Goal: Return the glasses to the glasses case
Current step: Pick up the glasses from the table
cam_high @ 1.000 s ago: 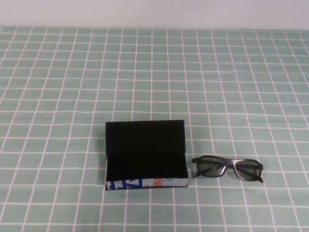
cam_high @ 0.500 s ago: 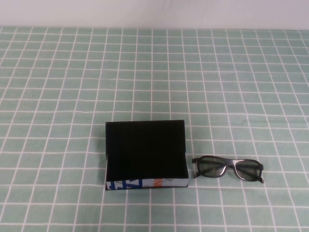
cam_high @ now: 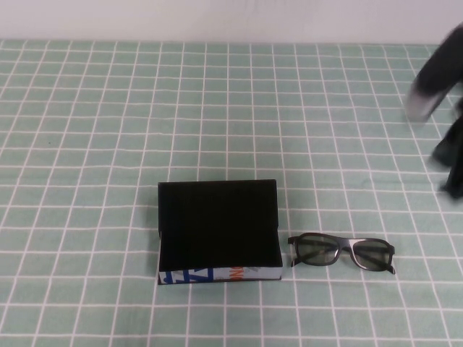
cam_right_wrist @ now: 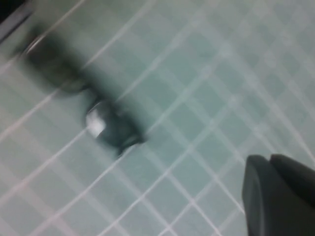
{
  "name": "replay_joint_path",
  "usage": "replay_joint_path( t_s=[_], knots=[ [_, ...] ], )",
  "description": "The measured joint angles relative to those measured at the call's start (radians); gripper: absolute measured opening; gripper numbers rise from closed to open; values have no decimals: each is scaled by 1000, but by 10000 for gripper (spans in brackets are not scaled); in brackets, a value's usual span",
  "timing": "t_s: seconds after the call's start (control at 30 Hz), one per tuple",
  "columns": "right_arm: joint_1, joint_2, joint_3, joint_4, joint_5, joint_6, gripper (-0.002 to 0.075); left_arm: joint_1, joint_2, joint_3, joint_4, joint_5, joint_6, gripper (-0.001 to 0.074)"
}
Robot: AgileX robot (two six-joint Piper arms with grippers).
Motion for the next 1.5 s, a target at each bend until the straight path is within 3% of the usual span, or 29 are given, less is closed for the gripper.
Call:
replay_joint_path(
  t_s=[0.07, 0.17, 0.43, 0.5, 0.7, 0.8, 1.13, 1.5],
  knots=[
    [13, 48, 0, 103, 53, -241, -13, 0, 0, 0, 0, 0, 0, -2],
    [19, 103, 0, 232, 80, -448, -13, 0, 0, 0, 0, 0, 0, -2],
    [20, 231, 0, 317, 23, -539, 23, 0, 0, 0, 0, 0, 0, -2],
    [22, 244, 0, 322, 1, -554, 90, 0, 0, 0, 0, 0, 0, -2],
    [25, 282, -1, 326, -25, -563, 384, 0, 0, 0, 0, 0, 0, -2],
    [30, 314, -1, 326, -30, -563, 430, 0, 0, 0, 0, 0, 0, -2],
    [139, 412, -1, 165, -51, -490, 449, 0, 0, 0, 0, 0, 0, -2],
    [146, 466, 101, 79, -173, -437, 449, 0, 0, 0, 0, 0, 0, -2]
  ],
)
